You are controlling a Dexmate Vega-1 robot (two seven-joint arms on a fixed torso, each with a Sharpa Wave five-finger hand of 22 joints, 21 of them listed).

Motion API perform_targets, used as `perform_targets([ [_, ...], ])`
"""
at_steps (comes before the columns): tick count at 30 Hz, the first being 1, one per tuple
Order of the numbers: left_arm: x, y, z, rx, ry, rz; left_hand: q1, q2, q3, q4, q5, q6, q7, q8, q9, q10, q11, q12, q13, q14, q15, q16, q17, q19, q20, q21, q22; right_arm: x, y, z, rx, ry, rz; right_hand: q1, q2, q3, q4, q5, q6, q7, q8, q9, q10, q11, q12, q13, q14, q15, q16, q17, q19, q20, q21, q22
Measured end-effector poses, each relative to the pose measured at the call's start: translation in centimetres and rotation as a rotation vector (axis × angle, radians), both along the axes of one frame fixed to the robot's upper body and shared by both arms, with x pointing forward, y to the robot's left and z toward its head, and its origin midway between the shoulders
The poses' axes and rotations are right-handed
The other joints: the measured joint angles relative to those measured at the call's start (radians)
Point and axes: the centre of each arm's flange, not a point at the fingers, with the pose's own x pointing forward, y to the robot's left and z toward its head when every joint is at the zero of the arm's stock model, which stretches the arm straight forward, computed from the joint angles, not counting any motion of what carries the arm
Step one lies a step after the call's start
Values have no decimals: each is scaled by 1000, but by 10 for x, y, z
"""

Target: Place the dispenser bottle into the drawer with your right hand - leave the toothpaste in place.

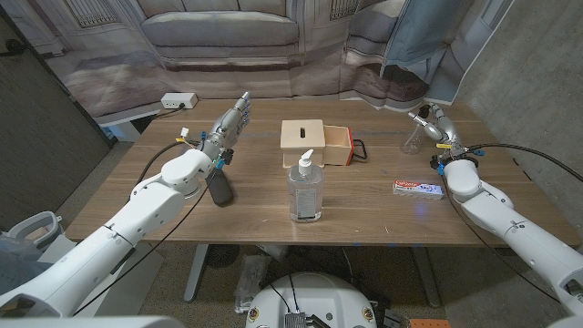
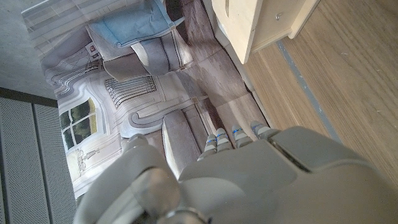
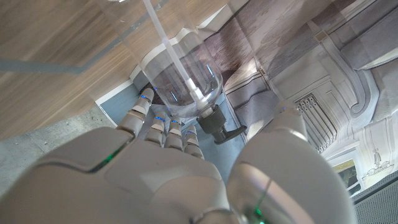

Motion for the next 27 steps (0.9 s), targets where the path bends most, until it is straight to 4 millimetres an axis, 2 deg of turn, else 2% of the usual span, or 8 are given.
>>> perform_targets([
  [8, 0, 0, -1, -5, 0, -1, 0, 0, -4, -4, 0, 0, 0, 0, 0, 0, 0, 0, 0, 0, 0, 0, 0, 0, 0, 0, 0, 5, 3, -2, -1, 2, 4, 11, 0, 0, 0, 2, -5, -5, 0, 0, 0, 0, 0, 0, 6, 5, 0, 0, 13, -2, 0, 0],
  [14, 1, 0, -2, -7, 2, -2, 0, 0, -8, 0, 0, 0, 0, 0, 0, 0, 0, 0, 0, 0, 0, 0, 0, -4, -4, 0, 0, 8, 4, -4, 1, -1, 8, 16, 5, 0, 0, 8, -5, -5, 0, 5, 0, 0, 0, 0, 11, 0, 0, 0, 30, 16, 4, 0],
  [27, 4, -3, -3, -4, 15, 1, 4, 4, -8, 0, 0, 0, 0, 1, 0, 0, 0, 0, 0, -3, 3, 0, 0, -4, -4, 0, 0, 16, 6, -6, 8, -1, 18, 31, 1, -4, -4, 16, -11, -11, 0, 5, 0, 0, 0, 0, 22, 0, 0, 0, 36, 22, 4, 0],
])
